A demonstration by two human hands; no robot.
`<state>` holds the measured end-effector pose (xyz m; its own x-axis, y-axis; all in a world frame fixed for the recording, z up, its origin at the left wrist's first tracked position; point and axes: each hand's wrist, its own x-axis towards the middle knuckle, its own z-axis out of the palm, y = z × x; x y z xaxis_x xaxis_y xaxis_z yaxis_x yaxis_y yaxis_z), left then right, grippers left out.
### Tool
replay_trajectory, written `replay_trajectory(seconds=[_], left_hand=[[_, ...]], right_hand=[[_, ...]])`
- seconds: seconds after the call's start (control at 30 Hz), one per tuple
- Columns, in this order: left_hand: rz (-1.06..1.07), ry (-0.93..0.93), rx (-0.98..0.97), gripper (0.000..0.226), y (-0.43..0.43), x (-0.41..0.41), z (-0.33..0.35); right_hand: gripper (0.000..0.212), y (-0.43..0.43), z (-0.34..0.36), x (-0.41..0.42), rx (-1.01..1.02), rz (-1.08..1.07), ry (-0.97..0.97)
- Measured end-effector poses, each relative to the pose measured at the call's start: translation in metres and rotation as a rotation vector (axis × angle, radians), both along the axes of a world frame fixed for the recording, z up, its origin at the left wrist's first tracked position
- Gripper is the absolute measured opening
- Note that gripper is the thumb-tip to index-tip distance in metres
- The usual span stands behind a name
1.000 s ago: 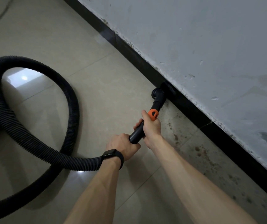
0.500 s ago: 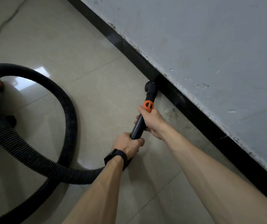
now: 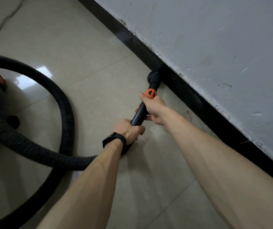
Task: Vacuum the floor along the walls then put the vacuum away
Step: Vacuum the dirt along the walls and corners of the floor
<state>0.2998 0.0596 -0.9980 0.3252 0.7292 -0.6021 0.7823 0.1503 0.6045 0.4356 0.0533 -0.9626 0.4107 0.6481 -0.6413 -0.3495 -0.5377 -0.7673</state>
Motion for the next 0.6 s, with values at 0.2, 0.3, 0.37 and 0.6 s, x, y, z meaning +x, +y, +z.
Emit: replay_trajectory(seconds=[0.2, 0.3, 0.37, 0.6], left_hand=[[-0.203, 0.105, 0.008, 0.036, -0.033, -0.028, 0.003], [-0.243, 0.126, 0.045, 0.035, -0.056, -0.043, 0.004], [-0.263, 0.151, 0.093, 0.036, -0.072, -0.053, 0.007], [-0.396, 0.3, 0.186, 0.031, -0.125, -0.112, 0.04]], right_hand=[[0.045, -0.058, -0.016, -0.018, -0.031, -0.147, 0.053], [0.042, -0.089, -0.02, -0.023, 0.043, -0.25, 0.141], [0.031, -0.103, -0.018, -0.029, 0.092, -0.322, 0.215], [0.017, -0.152, -0.002, -0.095, 0.08, -0.463, 0.43]])
